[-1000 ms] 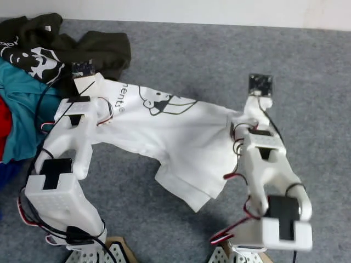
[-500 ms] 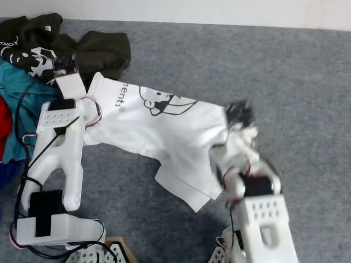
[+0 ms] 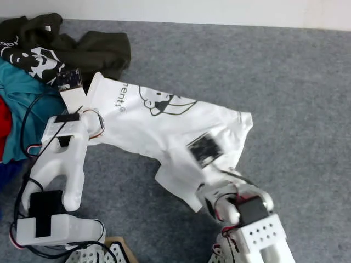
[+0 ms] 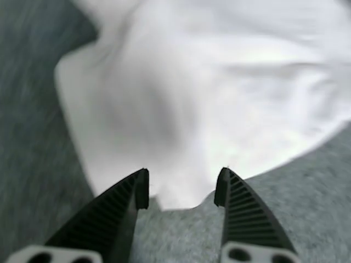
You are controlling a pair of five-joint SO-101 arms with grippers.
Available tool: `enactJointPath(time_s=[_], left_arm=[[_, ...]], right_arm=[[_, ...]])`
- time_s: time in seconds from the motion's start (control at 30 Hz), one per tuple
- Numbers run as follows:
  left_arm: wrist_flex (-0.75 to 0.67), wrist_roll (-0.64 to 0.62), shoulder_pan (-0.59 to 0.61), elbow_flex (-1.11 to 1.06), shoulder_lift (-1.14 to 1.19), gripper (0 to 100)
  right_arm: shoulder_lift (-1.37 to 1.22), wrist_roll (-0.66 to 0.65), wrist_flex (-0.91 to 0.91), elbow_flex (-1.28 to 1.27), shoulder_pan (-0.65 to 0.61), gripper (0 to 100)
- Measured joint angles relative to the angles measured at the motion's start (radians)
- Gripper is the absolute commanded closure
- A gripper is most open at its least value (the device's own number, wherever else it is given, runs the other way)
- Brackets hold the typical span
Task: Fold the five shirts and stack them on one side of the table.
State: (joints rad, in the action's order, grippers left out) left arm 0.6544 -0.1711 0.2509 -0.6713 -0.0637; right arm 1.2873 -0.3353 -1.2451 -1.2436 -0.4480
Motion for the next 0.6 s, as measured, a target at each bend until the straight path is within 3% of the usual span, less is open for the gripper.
enactJointPath(time_s=[0.17,0.6], left_arm=[[-0.044,0.000,0.000,-0.017,0.000,96],[-0.049,0.000,0.000,-0.017,0.000,96]], right_arm=[[-0.140,-0.161,-0.032,0.000,-0.084,80.0],[-0.221,-0.242,0.193,-0.109,-0.021,80.1]])
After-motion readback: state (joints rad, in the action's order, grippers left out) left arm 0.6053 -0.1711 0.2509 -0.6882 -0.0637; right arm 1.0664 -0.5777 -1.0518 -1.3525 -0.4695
